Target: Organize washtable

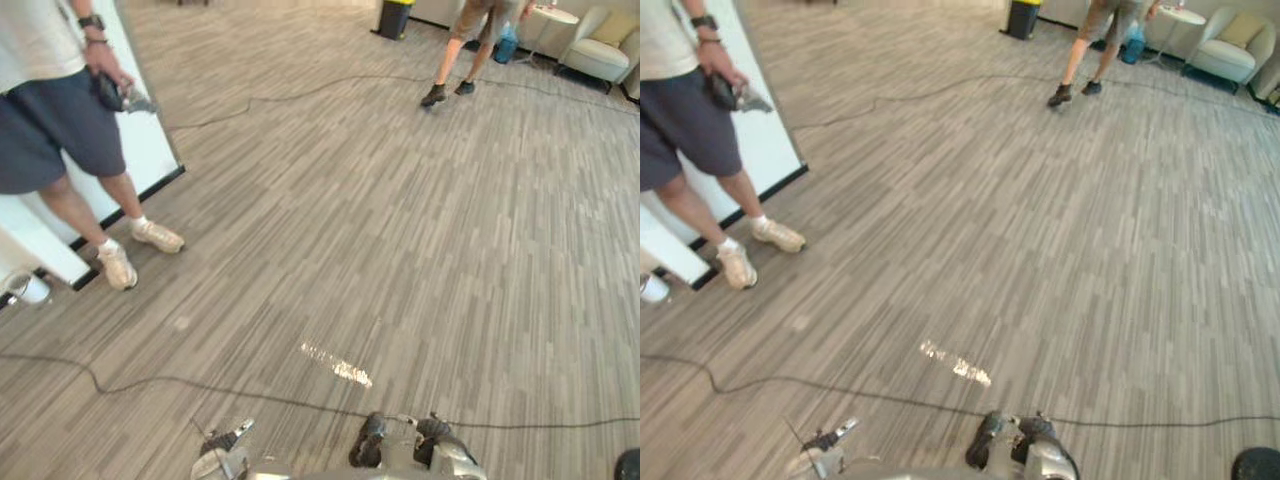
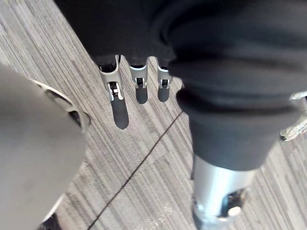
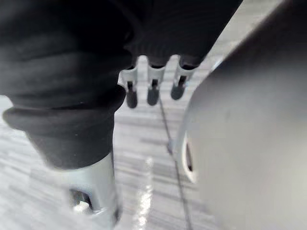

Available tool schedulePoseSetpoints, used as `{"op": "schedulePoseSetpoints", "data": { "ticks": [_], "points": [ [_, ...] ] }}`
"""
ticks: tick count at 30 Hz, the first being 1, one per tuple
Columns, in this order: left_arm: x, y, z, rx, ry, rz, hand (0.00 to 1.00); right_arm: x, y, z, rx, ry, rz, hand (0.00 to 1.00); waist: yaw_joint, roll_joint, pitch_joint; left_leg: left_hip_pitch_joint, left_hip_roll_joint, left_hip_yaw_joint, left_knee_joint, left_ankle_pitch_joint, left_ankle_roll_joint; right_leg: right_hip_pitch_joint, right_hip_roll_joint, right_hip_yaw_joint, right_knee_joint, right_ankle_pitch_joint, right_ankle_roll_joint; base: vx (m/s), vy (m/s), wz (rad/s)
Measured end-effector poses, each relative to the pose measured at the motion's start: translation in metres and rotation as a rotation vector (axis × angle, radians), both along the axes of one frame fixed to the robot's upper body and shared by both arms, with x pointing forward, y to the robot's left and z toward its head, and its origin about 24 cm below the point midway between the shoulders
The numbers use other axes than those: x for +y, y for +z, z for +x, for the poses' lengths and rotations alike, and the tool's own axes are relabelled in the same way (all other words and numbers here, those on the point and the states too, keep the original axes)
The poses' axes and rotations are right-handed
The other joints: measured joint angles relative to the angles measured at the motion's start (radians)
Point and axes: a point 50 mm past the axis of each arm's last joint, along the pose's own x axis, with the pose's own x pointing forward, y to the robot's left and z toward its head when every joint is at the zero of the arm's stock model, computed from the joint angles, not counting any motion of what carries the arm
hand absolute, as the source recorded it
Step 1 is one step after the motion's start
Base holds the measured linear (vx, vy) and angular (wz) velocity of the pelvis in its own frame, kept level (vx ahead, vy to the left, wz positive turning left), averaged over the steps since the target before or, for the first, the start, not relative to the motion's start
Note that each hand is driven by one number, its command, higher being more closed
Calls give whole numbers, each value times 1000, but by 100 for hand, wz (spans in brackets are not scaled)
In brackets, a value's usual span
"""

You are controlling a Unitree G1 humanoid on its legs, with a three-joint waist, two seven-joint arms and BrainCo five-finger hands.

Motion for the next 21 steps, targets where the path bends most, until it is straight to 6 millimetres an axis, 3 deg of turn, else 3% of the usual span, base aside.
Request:
{"op": "schedulePoseSetpoints", "data": {
  "ticks": [1, 2, 3, 4, 5, 7, 9, 12, 14, 15, 17, 19, 21],
  "points": [
    [-7, -1, 0, 1, -2, -18, 0, -6, 0, -2, 0, -18, -14, 0, -21, 12, -12, 10, 23, -3, -3, -8, -9, 0, 24, 10, 15, -58, 34, 319, -170, -28],
    [-14, -1, 2, -5, -4, -33, 0, -13, 1, -2, -2, -38, -24, 0, -23, 42, -22, 23, 54, -21, -6, -32, -13, -15, 56, 10, 55, -116, 33, 313, -183, -30],
    [-16, -1, 3, -10, -14, -40, 0, -15, 1, -2, -4, -52, -24, 0, -23, 56, -30, 27, 74, -43, 14, -41, -15, -21, 76, 11, 79, -148, 25, 279, -178, -33],
    [-14, -1, 4, -15, -21, -41, 0, -14, 1, -2, -5, -53, -21, 0, -23, 55, -30, 9, 86, -66, 72, -39, -19, -18, 85, 12, 85, -163, 24, 178, -169, -30],
    [-11, 0, 5, -21, -23, -32, 0, -11, 0, -4, 3, -53, -15, 0, -22, 40, -31, -84, 111, -135, 267, -9, -21, -8, 102, 16, 76, -172, 17, 189, -220, -30],
    [-4, 1, 2, -29, 1, -13, 0, -13, 0, -5, 7, -53, -19, 0, -18, 46, -23, -225, 153, -217, 568, 54, -29, 46, 144, 31, 28, -173, 15, 177, -154, -39],
    [-2, 3, 5, -48, -2, 1, 0, -12, 0, -3, 4, -49, -18, 0, -24, 44, -17, -303, 161, -210, 636, 27, -14, 91, 168, 44, -14, -172, 15, 155, 7, -25],
    [0, 5, 5, -61, 0, 9, 0, -6, -1, -4, 13, -42, -3, 0, 3, 33, -13, -318, 128, -154, 438, -5, 35, 129, 178, 125, -50, -161, 26, 126, 62, -58],
    [-6, 2, 0, -47, 18, -11, 0, 1, -1, -2, 7, -14, 8, 0, 6, 42, -27, -278, 48, -267, 247, -35, 39, 117, 181, 201, -70, -141, 54, 133, 174, -109],
    [-7, 2, -1, -44, 19, -13, 0, 2, -1, 0, 5, -10, 8, 0, 7, 45, -30, -263, 37, -283, 213, -49, 25, 109, 180, 212, -71, -139, 56, 193, 233, -99],
    [-5, 1, -4, -35, 34, -15, 0, 5, -2, -4, 16, 2, 15, 0, 3, 12, -40, -207, -11, -206, 143, -17, 34, 93, 158, 267, -82, -95, 63, 205, 199, -75],
    [-7, -1, -4, -23, 30, -27, 0, 4, -2, -5, 19, 3, 11, 0, 0, 36, -34, -186, -34, -176, 172, -11, 29, 126, 154, 297, -118, -69, 55, 142, 216, -74],
    [-12, -3, -7, -1, 11, -44, 0, 2, -3, -8, 26, 6, 4, 0, 2, 47, -48, -160, -52, -164, 150, 4, 49, 140, 136, 296, -146, -49, 73, 88, 154, -61]
  ]
}}
